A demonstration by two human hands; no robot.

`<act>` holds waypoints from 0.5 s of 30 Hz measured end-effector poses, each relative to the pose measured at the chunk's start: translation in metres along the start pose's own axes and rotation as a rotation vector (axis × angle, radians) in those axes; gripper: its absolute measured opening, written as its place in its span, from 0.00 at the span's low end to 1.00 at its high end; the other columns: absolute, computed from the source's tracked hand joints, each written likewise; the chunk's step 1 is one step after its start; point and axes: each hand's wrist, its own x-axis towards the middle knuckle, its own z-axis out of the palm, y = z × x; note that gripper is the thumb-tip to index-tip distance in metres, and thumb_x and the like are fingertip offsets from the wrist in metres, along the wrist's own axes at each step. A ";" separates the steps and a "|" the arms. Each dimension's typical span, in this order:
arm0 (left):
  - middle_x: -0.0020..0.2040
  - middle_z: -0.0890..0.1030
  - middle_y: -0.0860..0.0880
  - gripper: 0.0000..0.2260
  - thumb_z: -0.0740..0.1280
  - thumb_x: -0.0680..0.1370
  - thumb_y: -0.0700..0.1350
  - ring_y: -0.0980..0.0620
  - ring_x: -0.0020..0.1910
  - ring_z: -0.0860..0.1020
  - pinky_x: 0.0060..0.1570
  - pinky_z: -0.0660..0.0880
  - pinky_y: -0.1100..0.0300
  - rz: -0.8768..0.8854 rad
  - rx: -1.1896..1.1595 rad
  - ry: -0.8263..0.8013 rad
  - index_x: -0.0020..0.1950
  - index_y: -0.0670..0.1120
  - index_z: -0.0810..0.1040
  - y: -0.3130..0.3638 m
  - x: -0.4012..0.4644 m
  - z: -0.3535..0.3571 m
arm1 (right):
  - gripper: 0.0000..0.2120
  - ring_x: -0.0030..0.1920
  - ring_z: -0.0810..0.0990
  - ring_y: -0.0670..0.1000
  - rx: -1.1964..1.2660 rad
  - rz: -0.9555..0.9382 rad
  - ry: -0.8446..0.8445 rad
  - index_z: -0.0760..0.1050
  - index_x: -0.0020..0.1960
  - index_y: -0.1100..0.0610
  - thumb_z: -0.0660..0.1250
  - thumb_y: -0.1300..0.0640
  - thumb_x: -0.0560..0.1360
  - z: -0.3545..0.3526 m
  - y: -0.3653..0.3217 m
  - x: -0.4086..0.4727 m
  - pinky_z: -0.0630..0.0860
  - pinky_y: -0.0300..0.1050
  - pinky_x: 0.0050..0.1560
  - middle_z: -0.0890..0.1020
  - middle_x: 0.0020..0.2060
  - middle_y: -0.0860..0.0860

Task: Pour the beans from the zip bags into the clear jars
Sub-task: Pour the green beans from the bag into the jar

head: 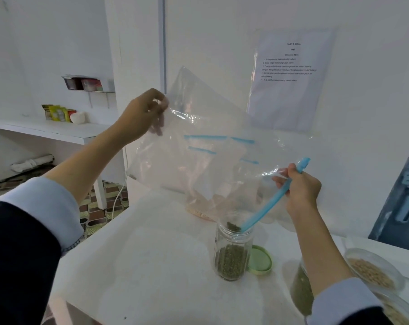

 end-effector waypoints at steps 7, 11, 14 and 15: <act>0.54 0.76 0.44 0.28 0.72 0.73 0.38 0.44 0.45 0.80 0.45 0.79 0.55 -0.173 -0.012 -0.207 0.63 0.45 0.57 -0.022 -0.017 -0.002 | 0.10 0.28 0.80 0.47 -0.005 0.024 0.007 0.75 0.41 0.58 0.65 0.55 0.79 0.001 -0.001 0.001 0.80 0.39 0.41 0.81 0.37 0.51; 0.45 0.81 0.40 0.10 0.68 0.75 0.36 0.54 0.35 0.83 0.38 0.81 0.63 -0.139 -0.069 -0.092 0.52 0.38 0.70 -0.027 -0.023 -0.008 | 0.10 0.31 0.80 0.48 -0.010 0.020 0.004 0.75 0.42 0.60 0.64 0.56 0.79 0.003 -0.002 -0.001 0.79 0.38 0.40 0.81 0.37 0.51; 0.35 0.83 0.49 0.02 0.68 0.75 0.35 0.58 0.32 0.81 0.36 0.78 0.69 -0.069 -0.055 -0.081 0.42 0.38 0.78 -0.018 -0.022 -0.010 | 0.11 0.27 0.79 0.46 0.006 0.010 0.013 0.75 0.40 0.59 0.64 0.56 0.79 0.004 -0.002 -0.002 0.80 0.38 0.40 0.80 0.36 0.51; 0.32 0.83 0.53 0.03 0.68 0.75 0.36 0.60 0.32 0.81 0.36 0.77 0.70 -0.056 -0.023 -0.082 0.42 0.40 0.80 -0.016 -0.021 -0.012 | 0.11 0.25 0.79 0.46 0.010 0.013 0.005 0.74 0.40 0.59 0.64 0.57 0.79 0.004 -0.003 -0.003 0.80 0.39 0.40 0.80 0.35 0.52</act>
